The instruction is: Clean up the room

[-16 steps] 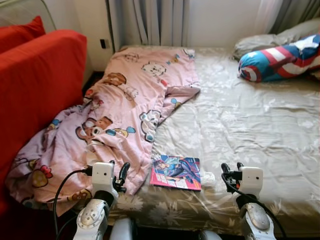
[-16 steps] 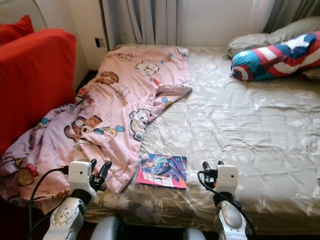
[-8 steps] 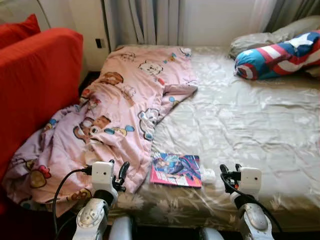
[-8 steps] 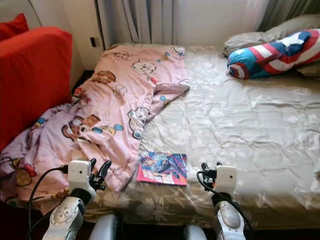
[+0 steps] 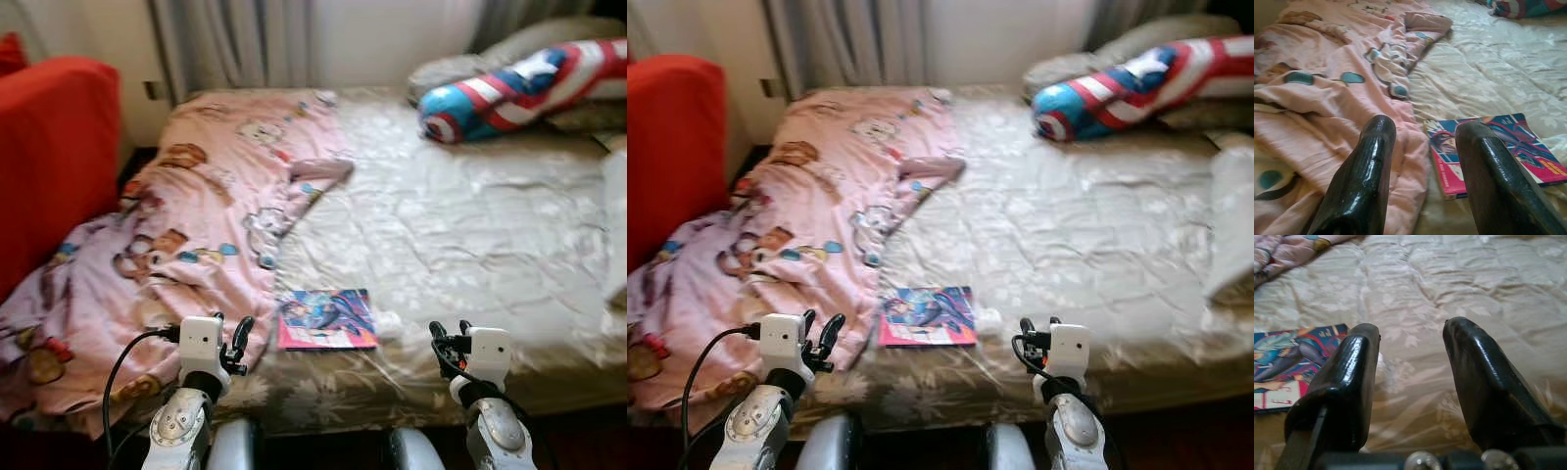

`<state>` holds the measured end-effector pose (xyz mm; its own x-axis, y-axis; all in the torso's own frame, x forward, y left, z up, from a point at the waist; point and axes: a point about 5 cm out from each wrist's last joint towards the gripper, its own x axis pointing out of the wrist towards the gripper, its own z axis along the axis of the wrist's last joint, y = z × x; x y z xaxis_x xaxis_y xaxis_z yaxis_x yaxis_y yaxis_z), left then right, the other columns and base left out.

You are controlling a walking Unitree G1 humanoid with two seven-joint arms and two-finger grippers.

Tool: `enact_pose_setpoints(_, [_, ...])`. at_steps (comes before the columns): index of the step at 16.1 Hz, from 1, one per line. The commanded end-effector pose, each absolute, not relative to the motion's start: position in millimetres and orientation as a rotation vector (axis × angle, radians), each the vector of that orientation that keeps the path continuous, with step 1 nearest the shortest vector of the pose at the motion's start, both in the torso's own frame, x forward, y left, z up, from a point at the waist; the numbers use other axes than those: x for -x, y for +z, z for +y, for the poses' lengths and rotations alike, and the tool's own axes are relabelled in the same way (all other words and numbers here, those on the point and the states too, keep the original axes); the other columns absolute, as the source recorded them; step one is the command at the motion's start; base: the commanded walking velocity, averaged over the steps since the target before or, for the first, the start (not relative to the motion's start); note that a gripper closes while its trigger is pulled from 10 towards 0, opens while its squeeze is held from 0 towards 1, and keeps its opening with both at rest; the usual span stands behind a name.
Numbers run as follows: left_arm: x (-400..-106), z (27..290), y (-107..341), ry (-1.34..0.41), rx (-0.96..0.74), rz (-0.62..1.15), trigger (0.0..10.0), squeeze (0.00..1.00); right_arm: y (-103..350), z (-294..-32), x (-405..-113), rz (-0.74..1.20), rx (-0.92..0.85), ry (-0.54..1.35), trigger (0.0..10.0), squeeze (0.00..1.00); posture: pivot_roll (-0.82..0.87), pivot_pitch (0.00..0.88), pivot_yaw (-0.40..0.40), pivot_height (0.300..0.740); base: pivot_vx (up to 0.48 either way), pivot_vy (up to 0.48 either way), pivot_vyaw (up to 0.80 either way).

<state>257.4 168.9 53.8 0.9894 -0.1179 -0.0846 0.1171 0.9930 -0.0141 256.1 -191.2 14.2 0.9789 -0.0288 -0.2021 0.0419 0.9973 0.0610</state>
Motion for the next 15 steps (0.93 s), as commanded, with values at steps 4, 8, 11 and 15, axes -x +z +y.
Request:
enact_pose_setpoints(4, [-260.9, 167.6, 56.7, -0.125, 0.007, 0.082, 10.0, 0.0, 14.2, -187.8, -257.5, 0.206, -0.057, -0.004, 10.0, 0.0, -0.04, 0.046, -0.011, 0.605, 0.0, 0.0, 0.0])
enact_pose_setpoints(8, [-261.1, 166.0, 56.8, -0.13, 0.008, 0.079, 10.0, 0.0, 15.0, -184.7, -258.1, 0.196, -0.068, 0.02, 10.0, 0.0, -0.04, 0.034, -0.008, 0.605, 0.0, 0.0, 0.4])
enact_pose_setpoints(11, [-261.9, 165.2, 57.6, -0.136, 0.007, 0.076, 10.0, 0.0, 15.1, -183.5, -258.6, 0.194, -0.077, 0.022, 10.0, 0.0, -0.05, 0.024, -0.004, 0.605, 0.0, 0.0, 0.0])
enact_pose_setpoints(15, [-263.0, 164.5, 58.3, -0.144, 0.005, 0.075, 10.0, 0.0, 15.4, -185.6, -260.2, 0.194, -0.081, 0.01, 10.0, 0.0, -0.04, 0.032, -0.002, 0.605, 0.0, 0.0, 0.0])
